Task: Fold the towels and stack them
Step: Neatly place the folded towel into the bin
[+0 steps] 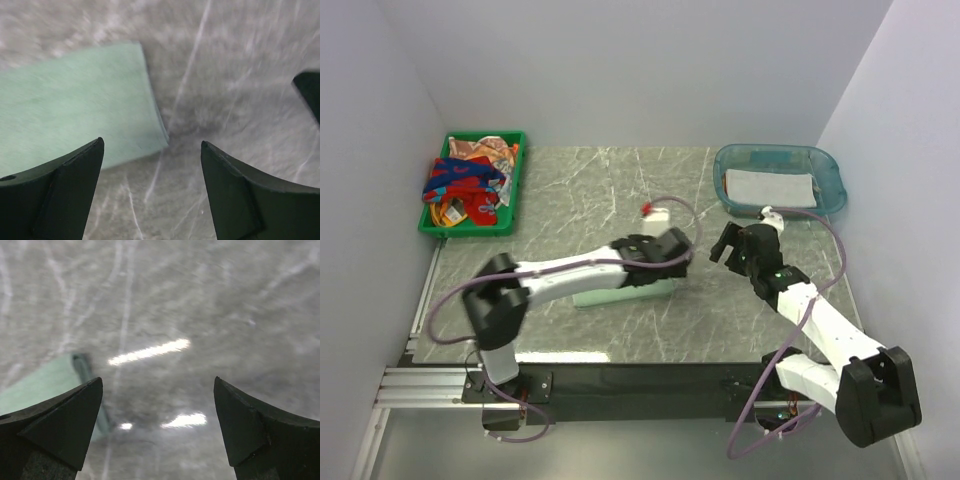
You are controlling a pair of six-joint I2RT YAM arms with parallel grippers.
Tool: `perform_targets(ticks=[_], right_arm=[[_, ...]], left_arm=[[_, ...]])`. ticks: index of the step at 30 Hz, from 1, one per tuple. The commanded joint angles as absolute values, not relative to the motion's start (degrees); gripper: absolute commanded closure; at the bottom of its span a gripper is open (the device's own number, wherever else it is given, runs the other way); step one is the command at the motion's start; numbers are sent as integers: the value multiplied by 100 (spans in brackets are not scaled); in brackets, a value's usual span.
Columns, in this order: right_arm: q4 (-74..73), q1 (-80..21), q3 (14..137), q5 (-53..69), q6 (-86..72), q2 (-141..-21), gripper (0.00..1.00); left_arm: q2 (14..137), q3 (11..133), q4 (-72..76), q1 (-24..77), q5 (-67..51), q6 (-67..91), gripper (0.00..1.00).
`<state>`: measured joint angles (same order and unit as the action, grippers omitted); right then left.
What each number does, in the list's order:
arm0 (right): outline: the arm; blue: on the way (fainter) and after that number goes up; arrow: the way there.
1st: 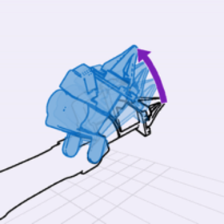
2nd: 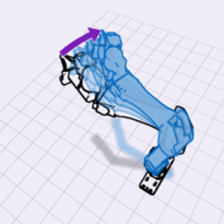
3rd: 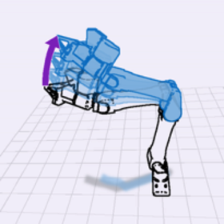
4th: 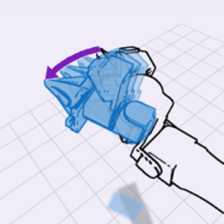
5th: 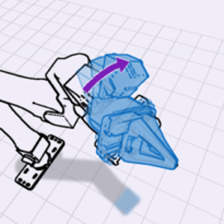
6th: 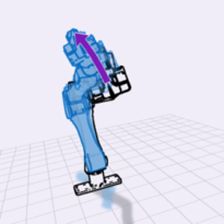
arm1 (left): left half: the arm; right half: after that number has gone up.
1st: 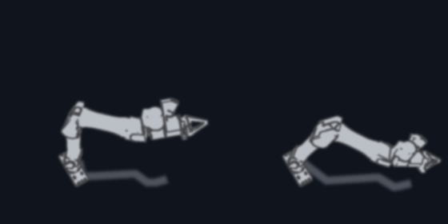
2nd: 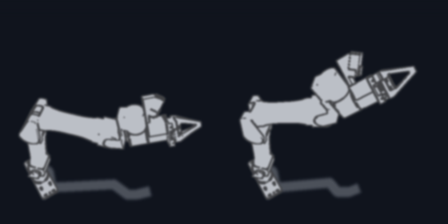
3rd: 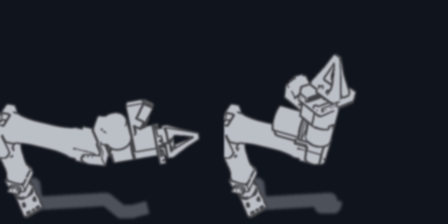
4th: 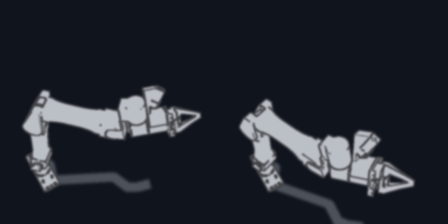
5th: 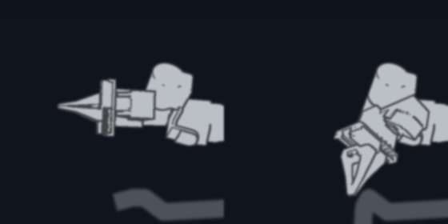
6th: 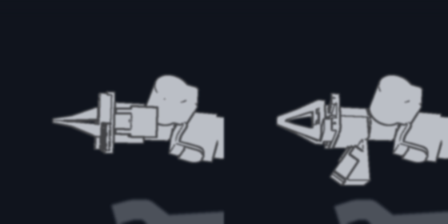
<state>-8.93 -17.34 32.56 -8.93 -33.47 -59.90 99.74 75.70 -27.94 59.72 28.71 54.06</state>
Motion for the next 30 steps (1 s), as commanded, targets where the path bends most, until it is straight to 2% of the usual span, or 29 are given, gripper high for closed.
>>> perform_targets(ticks=[1,7,15,18,21,22,25,27,30], right_arm=[[-1529,-1600,3366,-1257,-2997,-5687,2],[-1503,-1477,3226,-1160,-2927,-5467,2],[-1301,-1433,3085,-835,-2944,-5502,3],[-1248,-1441,3032,-730,-2971,-5502,4],[-1090,-1433,2918,-572,-3058,-5432,4],[-1020,-1433,2883,-476,-3085,-5397,4],[-730,-1433,2804,-45,-3260,-5492,4],[-449,-1424,2777,525,-3427,-5633,4],[121,-1433,2699,1411,-3778,-6037,3]], left_arm=[[10729,8504,-3866,6284,3155,5133,17],[11873,9508,-4508,6451,3085,4975,28],[12647,9888,-4562,6451,3041,4834,37],[12779,9862,-4614,6460,2962,4834,49],[12710,9572,-4518,6477,2901,4913,70],[12665,9345,-4387,6478,2866,4948,80],[12385,8862,-4149,6478,2786,4957,95],[12026,8580,-3789,6478,2777,4931,99],[11410,7991,-3150,6478,2690,4773,99]])
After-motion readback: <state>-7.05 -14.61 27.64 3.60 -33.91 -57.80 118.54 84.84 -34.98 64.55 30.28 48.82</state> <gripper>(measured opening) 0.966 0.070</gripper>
